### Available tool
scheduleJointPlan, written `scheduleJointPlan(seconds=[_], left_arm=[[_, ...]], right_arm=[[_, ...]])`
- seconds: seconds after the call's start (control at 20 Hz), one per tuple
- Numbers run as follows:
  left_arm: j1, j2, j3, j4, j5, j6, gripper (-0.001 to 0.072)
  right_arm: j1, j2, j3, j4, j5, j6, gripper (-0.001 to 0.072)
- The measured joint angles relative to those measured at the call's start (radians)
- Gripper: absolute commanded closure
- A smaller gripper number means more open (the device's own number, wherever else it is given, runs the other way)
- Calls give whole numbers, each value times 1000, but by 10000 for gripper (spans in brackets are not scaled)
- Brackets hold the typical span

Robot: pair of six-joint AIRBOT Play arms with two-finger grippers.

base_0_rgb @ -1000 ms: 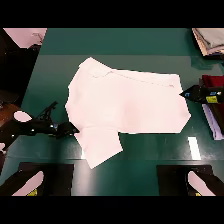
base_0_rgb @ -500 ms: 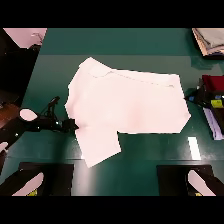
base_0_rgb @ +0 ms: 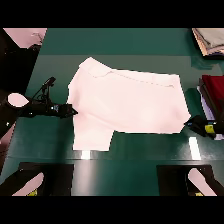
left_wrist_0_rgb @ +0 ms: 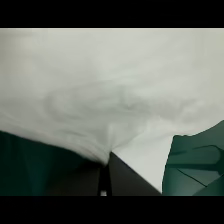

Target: Fold the shirts.

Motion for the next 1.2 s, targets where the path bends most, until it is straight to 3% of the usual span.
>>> scheduleJointPlan(seconds=[0.1,0.2,0.45,0.5,0.6,0.65,0.95,1.2], left_arm=[[0,0,6,2,-2,0,681],[0,0,9,2,-4,0,681],[0,0,11,2,-4,0,681],[0,0,11,2,-4,-1,681],[0,0,11,2,-5,-1,681],[0,0,11,3,-9,-1,681],[0,19,100,29,-56,-4,682],[0,78,503,78,-88,-24,682]], right_arm=[[0,-10,-23,0,-48,0,265],[0,-42,-30,11,-76,-1,355],[42,-150,4,69,-102,-27,368],[56,-169,13,77,-103,-30,416],[87,-204,29,85,-105,-32,635],[99,-214,33,84,-106,-34,694],[133,-88,112,97,-104,-38,696],[137,107,421,103,-108,-24,696]])
